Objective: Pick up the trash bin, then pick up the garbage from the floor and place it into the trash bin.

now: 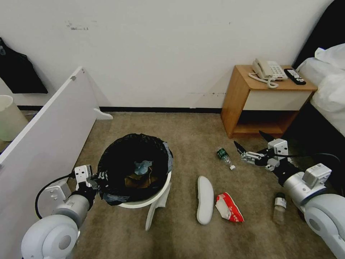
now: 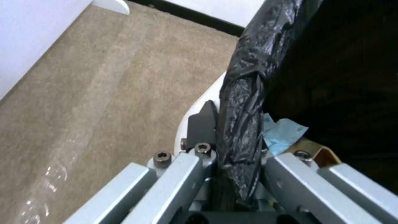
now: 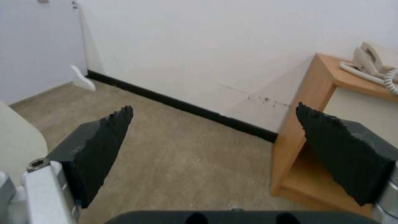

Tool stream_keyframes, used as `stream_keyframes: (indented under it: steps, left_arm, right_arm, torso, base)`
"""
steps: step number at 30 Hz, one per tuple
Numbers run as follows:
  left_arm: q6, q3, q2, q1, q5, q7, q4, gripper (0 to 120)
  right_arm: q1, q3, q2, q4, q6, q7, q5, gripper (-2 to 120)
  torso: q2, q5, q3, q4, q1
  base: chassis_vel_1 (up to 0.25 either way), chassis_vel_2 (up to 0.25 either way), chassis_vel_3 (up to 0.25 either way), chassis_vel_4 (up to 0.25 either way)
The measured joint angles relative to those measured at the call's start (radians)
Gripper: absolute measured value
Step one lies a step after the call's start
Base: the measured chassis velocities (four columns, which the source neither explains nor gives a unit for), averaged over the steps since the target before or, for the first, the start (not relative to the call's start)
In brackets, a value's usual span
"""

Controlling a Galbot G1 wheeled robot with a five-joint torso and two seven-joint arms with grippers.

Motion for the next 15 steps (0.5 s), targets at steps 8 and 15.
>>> stream_keyframes:
  steps: [8,15]
  left_arm:
    - [-0.001,-0.003,-0.001,0.002,0.0,0.0,0.0,1]
    - [-0.001,-0.003,-0.006,0.002,0.001,0.0,0.001,1]
  right_arm:
    - [-0.021,-0.003,0.005,-0.016,0.018,0.004,-0.003,100]
    - [-0.091,-0.012,0.014,-0.027,-0.023,0.049,-0.007,100]
  torso:
    - [0.0,-0.0002,0.0,0.0003,0.0]
    - [0.0,-0.0002,0.0,-0.0001,0.0]
  base:
    - [-0.053,0.052,0.047,-0.051]
    - [0.0,0.0,0.0,0.0]
